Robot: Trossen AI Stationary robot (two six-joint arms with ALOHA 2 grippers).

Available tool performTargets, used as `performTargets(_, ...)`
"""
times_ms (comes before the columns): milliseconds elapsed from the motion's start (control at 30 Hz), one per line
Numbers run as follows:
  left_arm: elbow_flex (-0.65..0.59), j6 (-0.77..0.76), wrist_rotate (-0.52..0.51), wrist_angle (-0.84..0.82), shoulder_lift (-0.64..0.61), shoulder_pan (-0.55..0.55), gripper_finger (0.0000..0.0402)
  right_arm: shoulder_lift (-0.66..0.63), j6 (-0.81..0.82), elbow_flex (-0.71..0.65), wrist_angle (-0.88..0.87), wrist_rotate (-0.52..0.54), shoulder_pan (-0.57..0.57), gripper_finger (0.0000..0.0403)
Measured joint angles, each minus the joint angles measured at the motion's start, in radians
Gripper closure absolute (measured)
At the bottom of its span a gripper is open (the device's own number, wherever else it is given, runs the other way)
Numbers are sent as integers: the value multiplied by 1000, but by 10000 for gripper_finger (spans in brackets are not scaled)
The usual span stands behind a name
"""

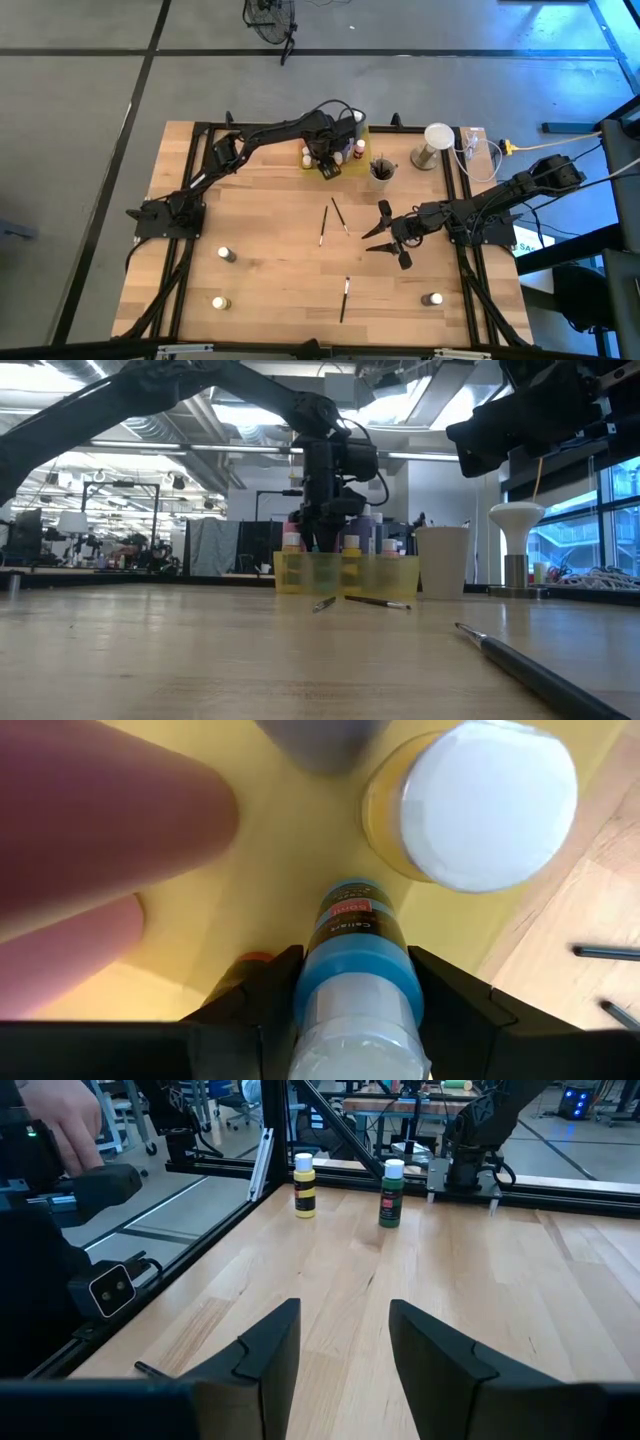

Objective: Pick & Place Paint Supplies
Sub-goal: Put the small light blue paint bottle into the yellow bin

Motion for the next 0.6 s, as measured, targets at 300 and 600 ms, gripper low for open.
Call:
performTargets(300, 0, 0, -5, 0, 0, -2, 233, 0, 0, 0, 0, 0, 0, 245)
performTargets(600, 0, 0, -6, 1, -2, -2, 202, 0, 0, 0, 0, 0, 0, 245)
